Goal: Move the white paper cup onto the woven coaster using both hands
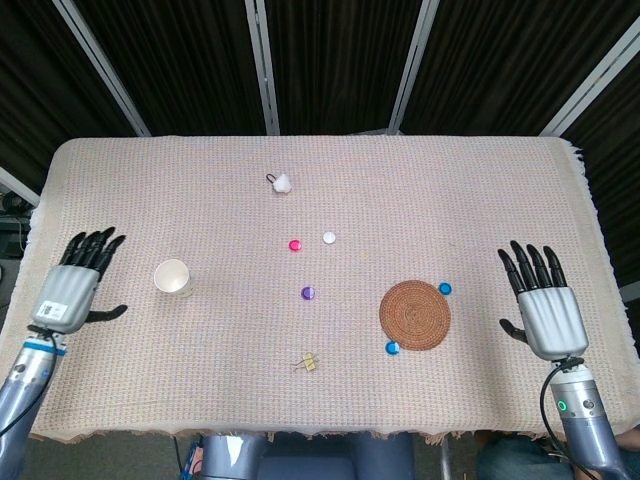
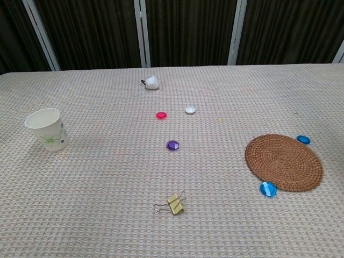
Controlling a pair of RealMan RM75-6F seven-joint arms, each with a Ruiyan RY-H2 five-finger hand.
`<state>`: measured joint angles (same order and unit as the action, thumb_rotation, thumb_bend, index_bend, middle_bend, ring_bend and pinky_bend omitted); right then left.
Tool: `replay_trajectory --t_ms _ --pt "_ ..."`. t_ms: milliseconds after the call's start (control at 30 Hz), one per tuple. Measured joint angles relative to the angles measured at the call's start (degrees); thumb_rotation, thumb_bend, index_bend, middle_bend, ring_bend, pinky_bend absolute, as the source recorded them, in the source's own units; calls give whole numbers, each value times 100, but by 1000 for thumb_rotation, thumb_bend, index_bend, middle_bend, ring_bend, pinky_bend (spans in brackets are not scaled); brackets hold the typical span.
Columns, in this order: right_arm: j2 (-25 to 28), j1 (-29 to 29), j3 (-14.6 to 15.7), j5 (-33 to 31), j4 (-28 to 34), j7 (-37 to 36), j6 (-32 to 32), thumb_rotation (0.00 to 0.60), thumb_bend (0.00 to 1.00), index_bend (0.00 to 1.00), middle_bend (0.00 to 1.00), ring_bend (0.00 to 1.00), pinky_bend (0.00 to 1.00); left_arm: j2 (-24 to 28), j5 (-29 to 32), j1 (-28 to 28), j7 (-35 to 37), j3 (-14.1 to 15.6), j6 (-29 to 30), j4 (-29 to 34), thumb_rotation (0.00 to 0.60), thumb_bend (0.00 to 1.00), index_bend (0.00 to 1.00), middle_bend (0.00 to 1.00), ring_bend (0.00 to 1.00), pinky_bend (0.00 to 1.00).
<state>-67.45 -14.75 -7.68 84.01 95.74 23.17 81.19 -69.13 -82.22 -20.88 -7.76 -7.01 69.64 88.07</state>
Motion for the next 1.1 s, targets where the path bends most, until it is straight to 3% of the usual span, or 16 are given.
replay_trajectory --t_ms 200,433,633,800,1100 --pt "-48 -3 -84 -227 -87 126 -17 600 0 0 0 0 0 -411 -52 -746 -140 -51 -970 -579 600 0 70 85 72 204" --pt "-41 20 -137 -328 -124 168 41 600 0 0 0 0 0 -646 57 -1148 88 -16 -1672 -1090 600 0 96 110 108 242" --pt "-54 5 -151 -368 -161 166 24 600 0 0 0 0 0 -808 145 -1311 382 46 -1932 -1425 600 0 161 181 217 377" --pt "-57 3 -158 -401 -176 144 20 600 0 0 0 0 0 -964 145 -1398 556 108 -1992 -1639 600 51 303 325 330 473" --pt "-41 3 -180 -451 -185 101 22 600 0 0 0 0 0 -1039 200 -1445 565 92 -1894 -1681 600 90 381 386 377 501"
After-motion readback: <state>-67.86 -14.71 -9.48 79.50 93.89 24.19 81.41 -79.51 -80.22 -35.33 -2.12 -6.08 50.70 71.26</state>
